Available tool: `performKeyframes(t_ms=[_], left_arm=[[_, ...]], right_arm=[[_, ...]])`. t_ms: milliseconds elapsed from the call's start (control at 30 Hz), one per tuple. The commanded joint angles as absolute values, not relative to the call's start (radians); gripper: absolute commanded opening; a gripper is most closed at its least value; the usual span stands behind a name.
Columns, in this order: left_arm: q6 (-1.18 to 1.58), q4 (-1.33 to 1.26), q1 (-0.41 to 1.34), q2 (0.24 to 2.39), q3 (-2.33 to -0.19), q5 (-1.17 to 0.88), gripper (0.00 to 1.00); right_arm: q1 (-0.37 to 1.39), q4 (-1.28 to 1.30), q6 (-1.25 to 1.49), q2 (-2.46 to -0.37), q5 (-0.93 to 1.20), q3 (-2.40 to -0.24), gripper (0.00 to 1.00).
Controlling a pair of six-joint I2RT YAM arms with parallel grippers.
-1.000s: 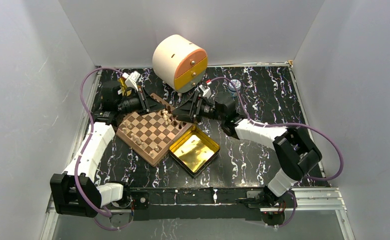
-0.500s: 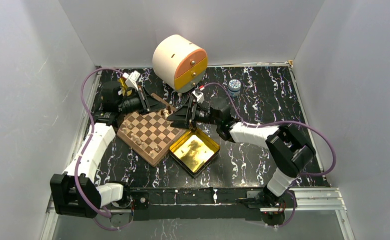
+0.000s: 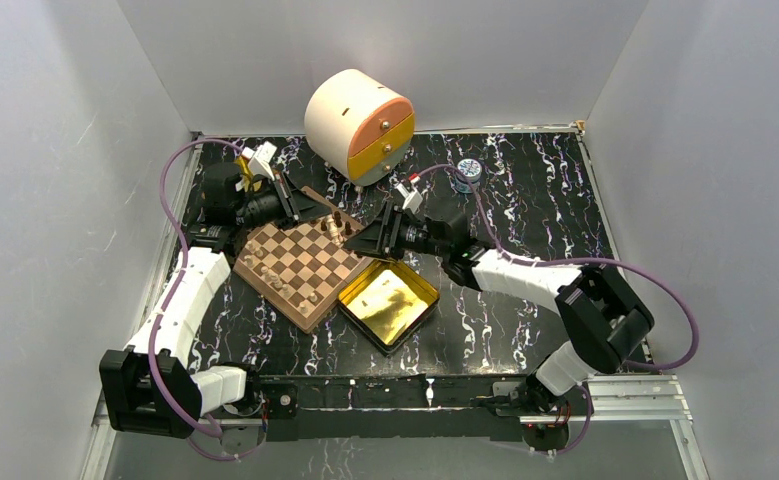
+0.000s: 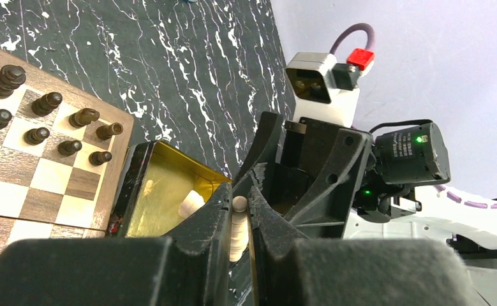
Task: Set up the chess pieces on the board
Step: Pick up the chess piece from the storage box.
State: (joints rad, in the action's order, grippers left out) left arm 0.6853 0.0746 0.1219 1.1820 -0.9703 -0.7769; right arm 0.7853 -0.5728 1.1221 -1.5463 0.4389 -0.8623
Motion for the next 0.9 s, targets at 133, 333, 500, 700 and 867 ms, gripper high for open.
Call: performKeyframes(t_ms=[133, 333, 500, 700, 867], left_arm=[[0.778, 0.05, 0.132, 1.154, -0.967, -0.75, 0.0], [0.912, 0.053, 0.147, 1.173, -0.984, -0.693, 0.0], [1.02, 0.062, 0.165, 1.155, -0.981, -0.627, 0.0], [1.091, 0.081, 0.193, 1.167, -0.994, -0.615, 0.0], [1.117, 0.075, 0.205, 1.164, -1.013, -0.608, 0.0]], right_arm=[[0.759, -0.696, 1.119, -1.523, 0.507, -0.929, 0.64], [0.769, -0.576, 0.718, -1.428, 0.348, -0.922, 0.64], [0.774, -0.828, 0.395, -1.381, 0.312, -0.767, 0.61], [0.774, -0.987, 0.031, -1.37, 0.353, -0.69, 0.61], [0.773, -1.175, -0.121, -1.411, 0.412, -0.638, 0.6]])
